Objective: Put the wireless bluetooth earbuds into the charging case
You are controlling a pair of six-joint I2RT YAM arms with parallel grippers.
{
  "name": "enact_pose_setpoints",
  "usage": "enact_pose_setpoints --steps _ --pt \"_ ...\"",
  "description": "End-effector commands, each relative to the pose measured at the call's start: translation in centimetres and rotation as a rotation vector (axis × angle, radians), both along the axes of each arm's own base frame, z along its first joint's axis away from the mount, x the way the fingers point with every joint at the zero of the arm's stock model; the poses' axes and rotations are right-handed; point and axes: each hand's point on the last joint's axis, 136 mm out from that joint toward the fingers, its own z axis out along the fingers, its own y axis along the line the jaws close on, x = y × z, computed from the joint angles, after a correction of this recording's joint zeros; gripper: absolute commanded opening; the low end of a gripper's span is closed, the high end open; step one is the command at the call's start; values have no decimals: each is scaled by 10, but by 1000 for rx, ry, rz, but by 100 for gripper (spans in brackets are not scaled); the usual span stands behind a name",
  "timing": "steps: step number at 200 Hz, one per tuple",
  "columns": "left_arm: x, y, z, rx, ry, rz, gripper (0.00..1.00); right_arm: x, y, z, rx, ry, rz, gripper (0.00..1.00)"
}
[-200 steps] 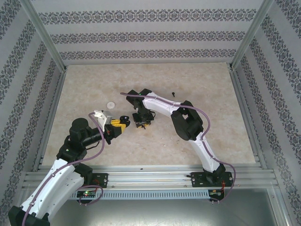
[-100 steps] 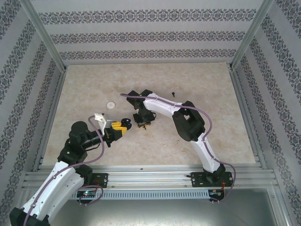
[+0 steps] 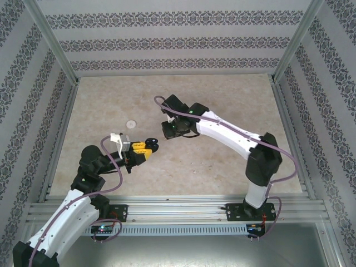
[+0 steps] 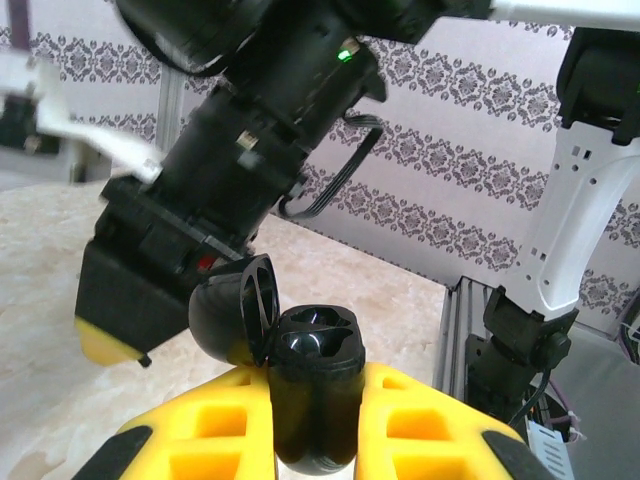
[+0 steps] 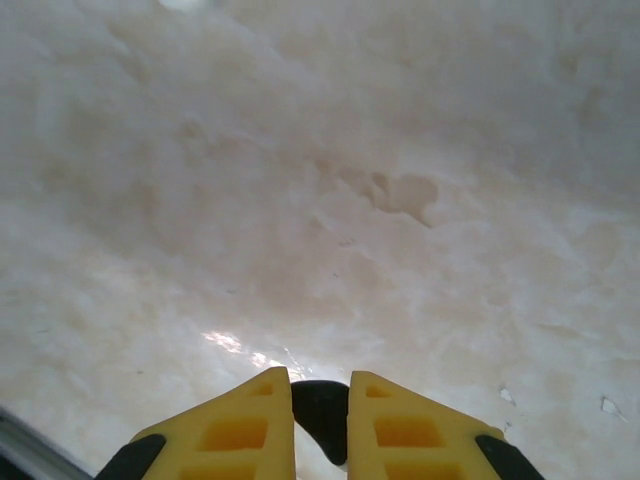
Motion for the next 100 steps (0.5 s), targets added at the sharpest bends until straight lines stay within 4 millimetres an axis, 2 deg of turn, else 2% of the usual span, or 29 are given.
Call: enact_pose_setpoints --steps 1,51,100 --pt "-5 -1 25 -47 -75 -36 0 -3 2 27 78 -101 9 15" --pt "1 -5 35 -83 -63 -55 0 -17 -15 100 301 -267 -29 15" --pt "17 -10 46 -90 -16 -54 0 -40 -16 155 484 -383 18 14"
